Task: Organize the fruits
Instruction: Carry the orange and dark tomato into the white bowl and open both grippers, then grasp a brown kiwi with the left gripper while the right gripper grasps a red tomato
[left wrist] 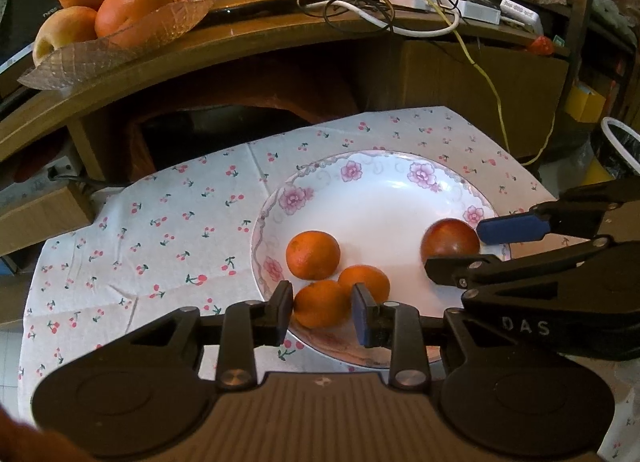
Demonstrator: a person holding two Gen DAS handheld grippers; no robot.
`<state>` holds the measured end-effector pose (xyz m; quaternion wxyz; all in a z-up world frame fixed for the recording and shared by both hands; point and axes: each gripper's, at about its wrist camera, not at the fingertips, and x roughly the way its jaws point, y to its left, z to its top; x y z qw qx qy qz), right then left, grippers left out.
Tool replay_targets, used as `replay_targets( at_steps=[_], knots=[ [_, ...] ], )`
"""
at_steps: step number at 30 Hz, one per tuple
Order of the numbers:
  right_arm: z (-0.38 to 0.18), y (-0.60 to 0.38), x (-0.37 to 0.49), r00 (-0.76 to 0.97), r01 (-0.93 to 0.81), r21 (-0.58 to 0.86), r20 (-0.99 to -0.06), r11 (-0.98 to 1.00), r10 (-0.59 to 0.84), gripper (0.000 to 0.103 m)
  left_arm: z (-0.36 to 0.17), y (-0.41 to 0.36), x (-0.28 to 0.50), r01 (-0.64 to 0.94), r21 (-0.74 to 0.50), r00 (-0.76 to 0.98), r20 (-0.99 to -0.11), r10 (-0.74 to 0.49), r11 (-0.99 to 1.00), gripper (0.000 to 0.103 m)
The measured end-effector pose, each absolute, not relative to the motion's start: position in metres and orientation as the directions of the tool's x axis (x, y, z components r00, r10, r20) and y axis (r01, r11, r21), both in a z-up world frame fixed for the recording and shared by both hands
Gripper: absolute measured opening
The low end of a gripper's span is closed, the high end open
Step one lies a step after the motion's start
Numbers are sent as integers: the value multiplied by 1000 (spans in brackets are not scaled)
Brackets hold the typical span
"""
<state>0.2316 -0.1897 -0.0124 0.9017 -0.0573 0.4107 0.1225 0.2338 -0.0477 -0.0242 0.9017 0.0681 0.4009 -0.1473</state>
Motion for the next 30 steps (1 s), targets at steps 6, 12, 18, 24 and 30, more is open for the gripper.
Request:
replay_targets(
  at_steps=[6, 12, 18, 24, 30],
  knots=[
    [-8, -193, 230, 647, -263, 6, -741, 965, 181, 51, -23, -49, 231, 324, 18, 644, -736, -207, 946, 38],
    [-4, -194, 226, 659, -256, 11, -729, 967, 183, 52, -18, -50, 228, 325, 26, 659, -723, -207, 945, 39],
    [0, -193, 220, 671, -262, 8, -717, 965, 188, 52, -11, -49, 222, 325, 37, 675, -709, -205, 945, 40],
    [6, -192, 214, 682, -269, 8, -705, 963, 197, 52, -4, -48, 216, 326, 44, 686, -698, -205, 944, 40],
    [9, -190, 208, 686, -278, 14, -696, 960, 209, 52, 2, -47, 210, 328, 69, 697, -690, -192, 942, 40]
  ],
)
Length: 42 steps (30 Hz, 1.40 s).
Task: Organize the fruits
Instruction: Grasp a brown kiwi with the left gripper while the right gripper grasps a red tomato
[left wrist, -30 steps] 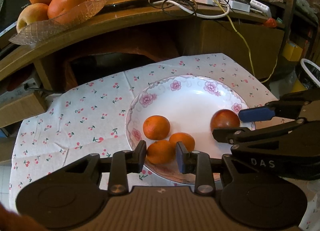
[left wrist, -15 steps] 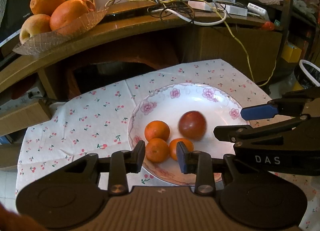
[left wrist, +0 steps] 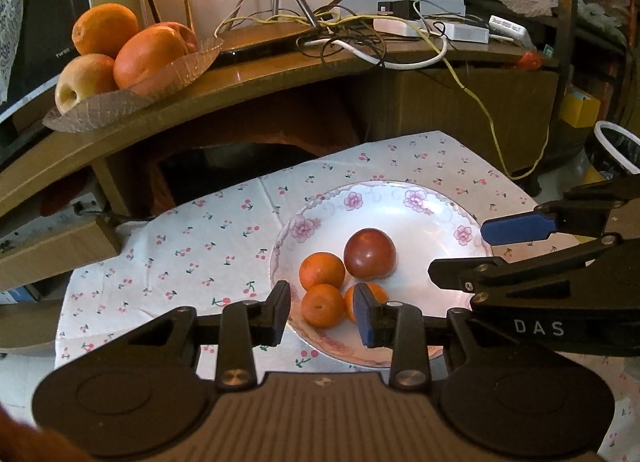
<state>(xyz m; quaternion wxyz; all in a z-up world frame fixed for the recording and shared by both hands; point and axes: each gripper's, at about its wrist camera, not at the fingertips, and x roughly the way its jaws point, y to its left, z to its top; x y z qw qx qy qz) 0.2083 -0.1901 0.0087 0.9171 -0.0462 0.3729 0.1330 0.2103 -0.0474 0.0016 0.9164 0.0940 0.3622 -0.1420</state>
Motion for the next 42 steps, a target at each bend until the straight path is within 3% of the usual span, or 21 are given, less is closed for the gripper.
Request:
replay_targets(
  at_steps=[25, 29, 42],
  knots=[
    [8, -158, 162, 622, -436, 16, -717, 900, 315, 52, 6, -14, 145, 351, 115, 688, -705, -172, 929, 40],
    [7, -154, 151, 600, -476, 21, -723, 879, 342, 58, 2, -2, 125, 374, 96, 673, -713, -199, 922, 50],
    [-12, -159, 143, 547, -508, 23, -763, 861, 343, 58, -37, 24, 108, 374, 75, 618, -763, -189, 924, 50]
  ],
)
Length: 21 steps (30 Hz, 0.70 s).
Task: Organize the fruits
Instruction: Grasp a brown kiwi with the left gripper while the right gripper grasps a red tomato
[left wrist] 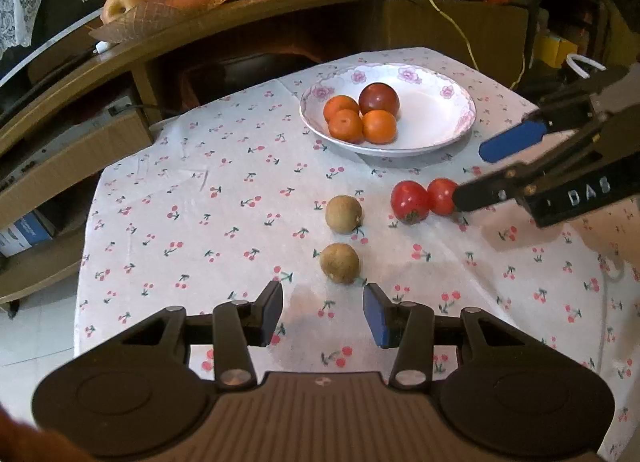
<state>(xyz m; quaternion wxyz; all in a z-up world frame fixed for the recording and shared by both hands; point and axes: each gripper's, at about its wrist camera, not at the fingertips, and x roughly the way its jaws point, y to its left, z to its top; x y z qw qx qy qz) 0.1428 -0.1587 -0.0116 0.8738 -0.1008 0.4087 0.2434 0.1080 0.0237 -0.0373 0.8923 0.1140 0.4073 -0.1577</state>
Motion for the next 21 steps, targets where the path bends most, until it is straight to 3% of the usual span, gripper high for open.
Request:
replay_targets(
  at_steps=[15, 21],
  knots=[
    [-24, -166, 148, 510, -528, 57, -776, 847, 371, 58, -55, 3, 131, 398, 87, 621, -758, -199, 913, 50],
    [-30, -160, 157, 492, -545, 72, -779, 835, 388, 57, -52, 4, 132, 397, 66, 615, -760, -212, 916, 39]
  ],
)
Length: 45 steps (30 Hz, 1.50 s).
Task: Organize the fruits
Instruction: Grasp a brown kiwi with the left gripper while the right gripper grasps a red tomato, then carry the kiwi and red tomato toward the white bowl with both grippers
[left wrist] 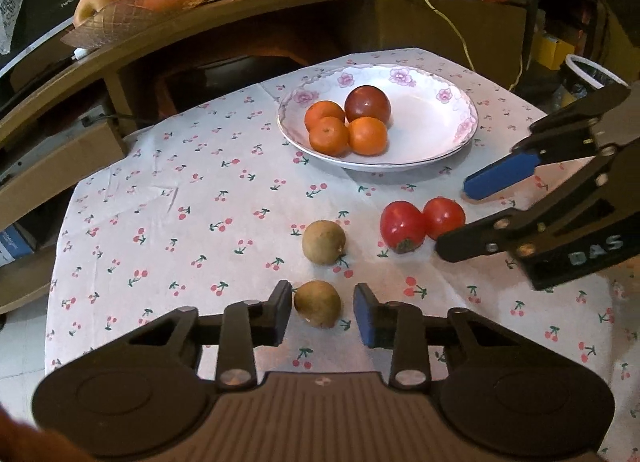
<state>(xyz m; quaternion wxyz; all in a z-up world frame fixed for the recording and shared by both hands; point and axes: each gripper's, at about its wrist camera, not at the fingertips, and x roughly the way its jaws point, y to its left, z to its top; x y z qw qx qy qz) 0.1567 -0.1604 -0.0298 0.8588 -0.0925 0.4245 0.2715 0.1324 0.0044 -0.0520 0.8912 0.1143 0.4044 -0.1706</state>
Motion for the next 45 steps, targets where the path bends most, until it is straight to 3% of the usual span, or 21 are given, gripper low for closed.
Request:
replay_targets(
  at_steps=[7, 10, 13, 32, 41, 45],
  knots=[
    [-42, -152, 167, 488, -555, 41, -793, 831, 365, 56, -53, 8, 133, 404, 46, 598, -769, -226, 913, 39],
    [-42, -147, 170, 494, -564, 26, -790, 825, 363, 47, -54, 9, 135, 404, 38, 596, -769, -231, 914, 39],
    [-42, -141, 167, 499, -582, -23, -799, 813, 334, 28, -54, 9, 136, 399, 41, 600, -767, -227, 916, 39],
    [-37, -157, 158, 493, -563, -23, -812, 826, 313, 28, -48, -2, 130, 429, 25, 583, -771, -256, 903, 32],
    [-39, -159, 158, 493, -579, -32, -810, 815, 319, 30, -52, -5, 132, 430, 30, 588, -768, -255, 902, 35],
    [-40, -161, 158, 502, -567, -34, -807, 823, 312, 34, -53, -5, 131, 424, 38, 589, -771, -244, 905, 44]
  ],
)
